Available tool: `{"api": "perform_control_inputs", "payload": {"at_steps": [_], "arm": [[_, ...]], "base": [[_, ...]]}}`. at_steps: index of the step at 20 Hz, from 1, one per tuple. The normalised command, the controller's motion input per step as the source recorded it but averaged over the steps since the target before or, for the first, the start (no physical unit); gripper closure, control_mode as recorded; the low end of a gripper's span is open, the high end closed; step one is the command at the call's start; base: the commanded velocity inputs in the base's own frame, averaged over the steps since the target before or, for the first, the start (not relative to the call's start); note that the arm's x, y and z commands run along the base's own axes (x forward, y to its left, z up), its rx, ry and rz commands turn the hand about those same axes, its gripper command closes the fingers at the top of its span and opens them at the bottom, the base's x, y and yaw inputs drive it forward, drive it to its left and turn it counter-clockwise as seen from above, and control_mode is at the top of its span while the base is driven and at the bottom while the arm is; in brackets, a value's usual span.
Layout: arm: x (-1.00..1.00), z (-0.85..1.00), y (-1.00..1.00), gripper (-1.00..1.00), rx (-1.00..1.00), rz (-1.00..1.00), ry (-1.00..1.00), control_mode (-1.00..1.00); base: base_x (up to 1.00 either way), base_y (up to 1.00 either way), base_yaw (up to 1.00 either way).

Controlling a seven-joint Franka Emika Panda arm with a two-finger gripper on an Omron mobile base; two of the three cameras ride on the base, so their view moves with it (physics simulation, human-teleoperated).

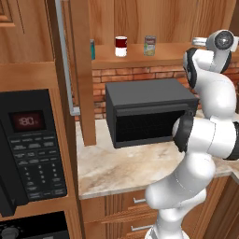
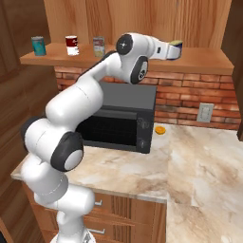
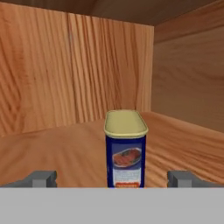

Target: Stack two cans on top of the other two cans in the cabinet.

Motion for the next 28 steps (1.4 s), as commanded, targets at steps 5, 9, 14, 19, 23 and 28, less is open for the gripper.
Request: {"api": "perform_control_inputs", "payload": {"at_steps": [5,9,14,19,23,28], "arm": [[0.19,0.00,-0.15,-1.00,0.00,0.00,0.01,-1.00],[0.16,0.00,-0.13,-1.00,0.00,0.00,0.00,-1.00],[0.09,0.00,-0.13,-1.00,0.00,0.00,0.01,-1.00],[0.08,0.00,-0.09,-1.00,0.00,0.00,0.02,-1.00],[0.07,0.00,-0.06,-1.00,0.00,0.00,0.01,-1.00],[0.07,0.00,-0.02,-1.00,0.00,0.00,0.00,-1.00]], "base": [[0.00,0.00,0.00],[0.00,0.00,0.00],[0.00,0.00,0.00],[0.00,0.00,0.00],[0.00,0.00,0.00],[0.00,0.00,0.00]]}}
